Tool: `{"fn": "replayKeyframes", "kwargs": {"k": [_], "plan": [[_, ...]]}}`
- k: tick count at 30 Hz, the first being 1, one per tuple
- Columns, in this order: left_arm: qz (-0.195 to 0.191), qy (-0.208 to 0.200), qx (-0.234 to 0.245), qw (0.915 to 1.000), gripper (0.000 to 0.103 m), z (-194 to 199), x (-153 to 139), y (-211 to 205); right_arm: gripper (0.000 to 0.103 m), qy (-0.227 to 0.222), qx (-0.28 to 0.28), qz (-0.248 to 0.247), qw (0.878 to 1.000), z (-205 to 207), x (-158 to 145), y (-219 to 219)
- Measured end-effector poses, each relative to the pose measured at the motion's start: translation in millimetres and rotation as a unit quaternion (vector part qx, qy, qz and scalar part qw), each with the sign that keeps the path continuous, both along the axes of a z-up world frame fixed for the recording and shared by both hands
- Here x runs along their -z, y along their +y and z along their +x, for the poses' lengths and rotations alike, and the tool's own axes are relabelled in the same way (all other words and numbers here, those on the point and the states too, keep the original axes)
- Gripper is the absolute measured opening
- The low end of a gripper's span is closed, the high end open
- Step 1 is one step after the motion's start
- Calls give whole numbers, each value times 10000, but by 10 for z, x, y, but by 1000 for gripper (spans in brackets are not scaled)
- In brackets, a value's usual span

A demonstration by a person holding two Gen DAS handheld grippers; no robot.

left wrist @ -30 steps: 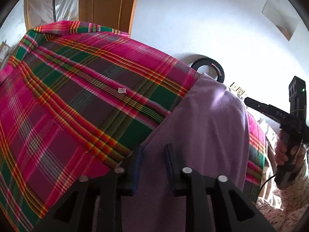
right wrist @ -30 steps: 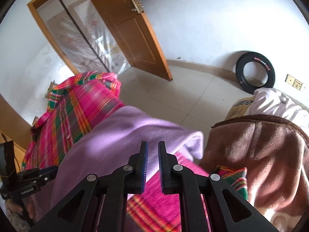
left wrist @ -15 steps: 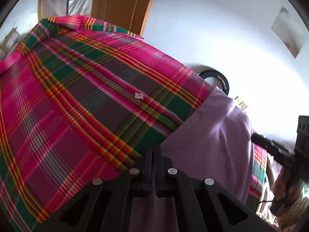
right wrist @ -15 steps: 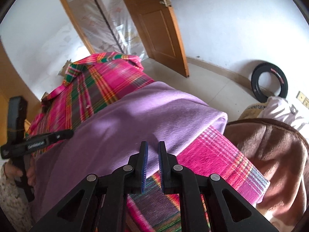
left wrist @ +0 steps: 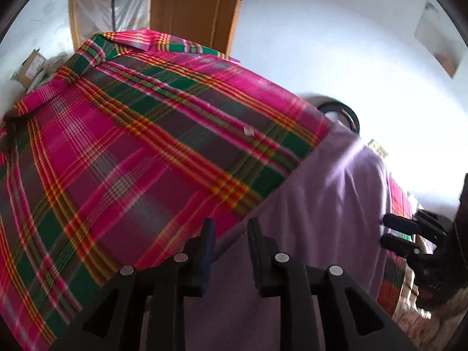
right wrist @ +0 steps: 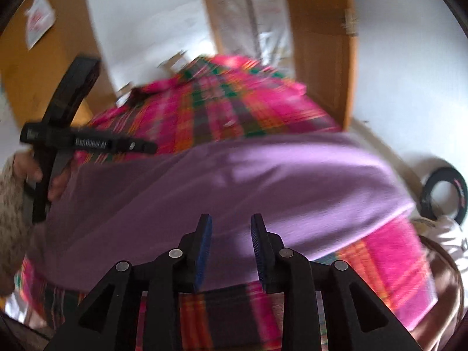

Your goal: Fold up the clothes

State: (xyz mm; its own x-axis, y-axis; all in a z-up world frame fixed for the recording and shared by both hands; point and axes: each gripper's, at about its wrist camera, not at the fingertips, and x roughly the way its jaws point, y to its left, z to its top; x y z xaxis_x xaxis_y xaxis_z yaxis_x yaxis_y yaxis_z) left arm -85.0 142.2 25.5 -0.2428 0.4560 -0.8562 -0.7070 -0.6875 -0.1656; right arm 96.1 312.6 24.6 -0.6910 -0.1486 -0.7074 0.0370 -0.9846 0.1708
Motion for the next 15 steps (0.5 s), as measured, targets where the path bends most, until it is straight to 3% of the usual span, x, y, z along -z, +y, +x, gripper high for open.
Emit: {"fn": "replayKeyframes", "kwargs": {"k": [6,11,13,15], "plan": [[-447,56,169,9988,28,79,124,-50,34,-229,-397,139,9989,-12,125,-205],[-280,-22,143,9995,26,85,117,-86,38,-277,-379,152,9988,-37,127,-231],[-336,69,94,9994,6,86,101,-89,38,-291,-365,186,9987,-29,123,-249],[-234,61,-18,9997,3,42,79,-97,38,-301,-348,209,9987,-18,122,-255]]}}
